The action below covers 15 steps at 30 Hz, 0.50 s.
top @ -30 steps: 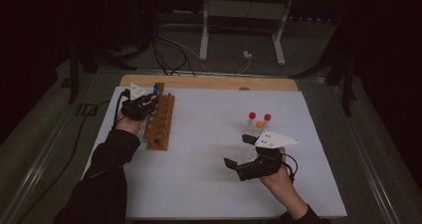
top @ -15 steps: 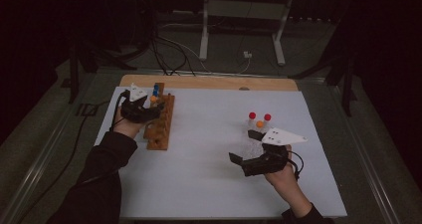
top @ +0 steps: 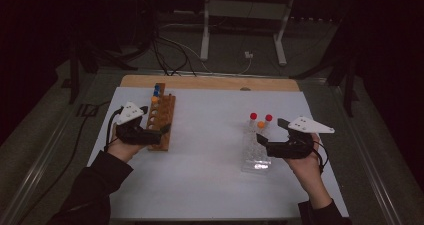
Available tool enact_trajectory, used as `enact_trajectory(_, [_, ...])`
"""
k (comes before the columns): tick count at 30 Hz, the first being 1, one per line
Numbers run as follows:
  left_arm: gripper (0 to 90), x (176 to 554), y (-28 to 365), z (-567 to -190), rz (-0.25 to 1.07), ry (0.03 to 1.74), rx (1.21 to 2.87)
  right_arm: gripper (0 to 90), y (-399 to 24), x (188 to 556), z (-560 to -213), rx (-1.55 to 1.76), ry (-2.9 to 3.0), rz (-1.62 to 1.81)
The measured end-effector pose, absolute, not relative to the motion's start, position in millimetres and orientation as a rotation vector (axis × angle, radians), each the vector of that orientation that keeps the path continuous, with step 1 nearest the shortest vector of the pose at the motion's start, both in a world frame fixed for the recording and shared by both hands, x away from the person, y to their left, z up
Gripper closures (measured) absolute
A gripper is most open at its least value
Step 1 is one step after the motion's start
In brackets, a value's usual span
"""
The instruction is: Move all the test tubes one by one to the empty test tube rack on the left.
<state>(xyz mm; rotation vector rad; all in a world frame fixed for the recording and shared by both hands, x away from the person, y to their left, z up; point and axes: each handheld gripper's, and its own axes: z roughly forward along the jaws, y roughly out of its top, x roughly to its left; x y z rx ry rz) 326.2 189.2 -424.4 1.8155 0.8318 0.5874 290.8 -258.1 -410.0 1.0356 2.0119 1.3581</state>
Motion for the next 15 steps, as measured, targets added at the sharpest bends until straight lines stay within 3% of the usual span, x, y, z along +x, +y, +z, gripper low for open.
enact_trajectory(6, [1.6, 302, 181, -433, 0.524, 0.771, 1.828, 16.4, -264, 302, -424, 1.113, 2.041, 1.283])
enact_trajectory(15, [1.6, 286, 173, -444, 0.494, 0.724, 1.855, 47.0, -260, 313, -446, 1.168, 2.099, 1.184])
